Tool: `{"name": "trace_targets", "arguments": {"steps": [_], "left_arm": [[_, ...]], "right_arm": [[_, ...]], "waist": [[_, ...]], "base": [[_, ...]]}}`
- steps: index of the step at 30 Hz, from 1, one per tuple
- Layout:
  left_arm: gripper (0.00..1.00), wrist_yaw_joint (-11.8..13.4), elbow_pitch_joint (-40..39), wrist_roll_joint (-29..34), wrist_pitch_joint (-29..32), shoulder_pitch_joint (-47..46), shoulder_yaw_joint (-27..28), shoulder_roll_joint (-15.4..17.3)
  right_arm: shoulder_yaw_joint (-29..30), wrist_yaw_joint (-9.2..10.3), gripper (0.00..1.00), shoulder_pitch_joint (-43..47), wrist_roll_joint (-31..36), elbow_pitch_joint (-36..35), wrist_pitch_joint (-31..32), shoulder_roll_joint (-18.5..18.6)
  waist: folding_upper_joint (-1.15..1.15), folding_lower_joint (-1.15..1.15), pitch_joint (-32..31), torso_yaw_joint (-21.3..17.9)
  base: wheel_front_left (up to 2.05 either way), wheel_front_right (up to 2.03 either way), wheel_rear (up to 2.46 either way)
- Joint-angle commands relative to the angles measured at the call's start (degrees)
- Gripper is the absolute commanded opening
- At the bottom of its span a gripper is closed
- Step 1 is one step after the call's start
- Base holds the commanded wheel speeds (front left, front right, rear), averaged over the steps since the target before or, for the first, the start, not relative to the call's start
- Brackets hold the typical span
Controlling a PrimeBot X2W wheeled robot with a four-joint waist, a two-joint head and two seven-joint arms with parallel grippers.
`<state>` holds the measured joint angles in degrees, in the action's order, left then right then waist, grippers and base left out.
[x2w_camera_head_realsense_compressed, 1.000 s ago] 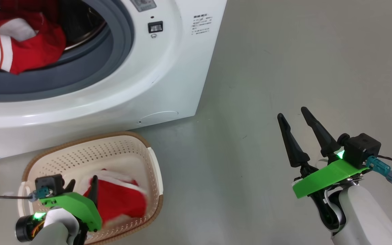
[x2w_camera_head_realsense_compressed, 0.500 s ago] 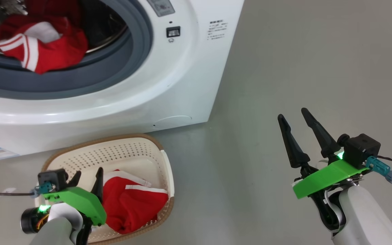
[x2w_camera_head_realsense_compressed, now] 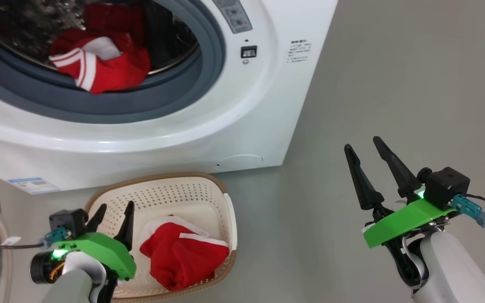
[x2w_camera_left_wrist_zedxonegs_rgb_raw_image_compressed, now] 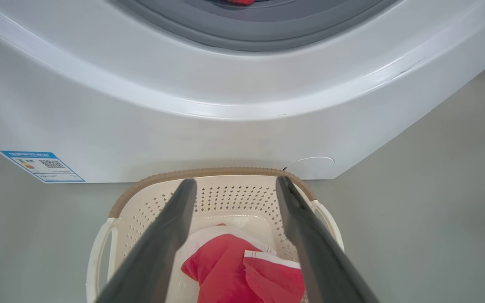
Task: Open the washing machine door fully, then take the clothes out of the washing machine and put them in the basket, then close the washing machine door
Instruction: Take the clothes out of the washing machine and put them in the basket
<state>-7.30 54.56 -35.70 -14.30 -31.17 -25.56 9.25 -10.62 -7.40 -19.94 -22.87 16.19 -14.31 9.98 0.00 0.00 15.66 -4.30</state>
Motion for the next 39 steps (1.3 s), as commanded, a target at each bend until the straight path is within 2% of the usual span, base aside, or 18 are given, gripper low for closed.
{"name": "trace_targets", "arguments": {"steps": [1,18,27,39], "left_arm": [[1.00,-0.18,-1.78,1.08,-0.70,0.69,2.23,2.23],[1.00,1.75,-20.52,8.70,-0.70,9.77,9.67,1.81],[1.00,3.77,-30.24,10.52,-0.70,15.58,11.63,1.71],[1.00,7.48,-43.47,11.13,-0.27,21.29,12.98,3.06]], "right_arm": [[-1.26,-0.09,1.00,0.65,0.14,-1.01,-0.69,0.36],[-1.42,-0.09,1.00,3.67,-0.52,-0.26,-0.69,1.20],[-1.62,-0.09,1.00,5.20,-0.76,-0.60,-0.69,1.73],[-1.18,-0.09,1.00,6.11,-0.57,-1.85,-0.69,2.22]], "waist": [[0.00,0.00,-1.25,1.19],[0.00,0.00,-7.64,5.06],[0.00,0.00,-10.70,6.19],[0.00,0.00,-11.55,6.97]], "base": [[0.00,0.00,0.00],[0.00,0.00,0.00],[0.00,0.00,0.00],[0.00,0.00,0.00]]}}
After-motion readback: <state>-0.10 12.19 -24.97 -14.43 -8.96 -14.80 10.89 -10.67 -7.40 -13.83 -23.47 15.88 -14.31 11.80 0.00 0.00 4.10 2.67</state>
